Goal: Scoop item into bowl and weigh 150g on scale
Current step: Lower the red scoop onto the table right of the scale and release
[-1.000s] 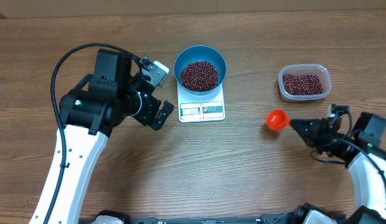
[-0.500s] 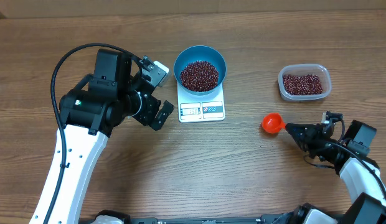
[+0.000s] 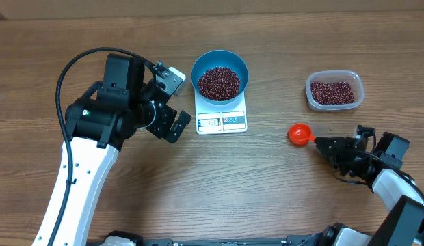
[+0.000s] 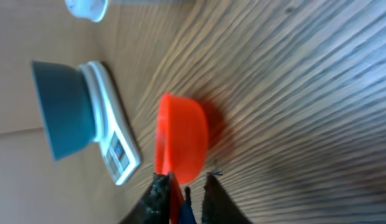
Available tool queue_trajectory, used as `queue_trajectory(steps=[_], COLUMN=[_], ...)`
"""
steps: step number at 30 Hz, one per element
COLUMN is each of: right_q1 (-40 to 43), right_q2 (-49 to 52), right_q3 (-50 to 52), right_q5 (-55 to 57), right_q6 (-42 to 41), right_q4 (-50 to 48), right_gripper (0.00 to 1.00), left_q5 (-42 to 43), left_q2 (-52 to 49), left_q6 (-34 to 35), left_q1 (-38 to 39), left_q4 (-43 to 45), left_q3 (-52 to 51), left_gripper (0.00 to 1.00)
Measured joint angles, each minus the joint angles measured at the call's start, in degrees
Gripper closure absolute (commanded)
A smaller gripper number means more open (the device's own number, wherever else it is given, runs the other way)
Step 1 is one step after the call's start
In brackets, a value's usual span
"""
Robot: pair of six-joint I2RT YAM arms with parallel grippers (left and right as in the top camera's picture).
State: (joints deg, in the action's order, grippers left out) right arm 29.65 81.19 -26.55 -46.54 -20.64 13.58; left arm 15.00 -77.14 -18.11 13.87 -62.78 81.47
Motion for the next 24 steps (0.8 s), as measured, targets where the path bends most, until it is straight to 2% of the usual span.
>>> queue_trajectory(steps=[3,6,10,15,18,24], right_q1=[0.0,0.0,0.0,0.0,0.0,0.0], right_q2=[0.0,0.0,0.0,-0.1,-0.9,-5.1], right_q3=[0.0,0.2,0.3,-0.4,-2.3,-9.2], right_q5=[3.2,7.0,9.3,12.5,17.4,31.5], right_q6=[0.1,0.3,0.9,1.2,1.2,1.2], right_q4=[-0.5,-2.8,-6.6,-6.2,-3.2,8.6], right_gripper=[0.49,0.00,0.00,0.00,0.00,0.00], left_q5=[0.0,0.0,0.0,0.0,0.0,0.0], left_q2=[0.0,0.0,0.0,0.0,0.0,0.0], left_q6=[0.0,0.0,0.0,0.0,0.0,0.0], left_q1=[0.0,0.0,0.0,0.0,0.0,0.0], left_q4=[0.0,0.0,0.0,0.0,0.0,0.0], left_q3=[0.0,0.0,0.0,0.0,0.0,0.0], left_gripper=[0.00,0.00,0.00,0.00,0.00,0.00])
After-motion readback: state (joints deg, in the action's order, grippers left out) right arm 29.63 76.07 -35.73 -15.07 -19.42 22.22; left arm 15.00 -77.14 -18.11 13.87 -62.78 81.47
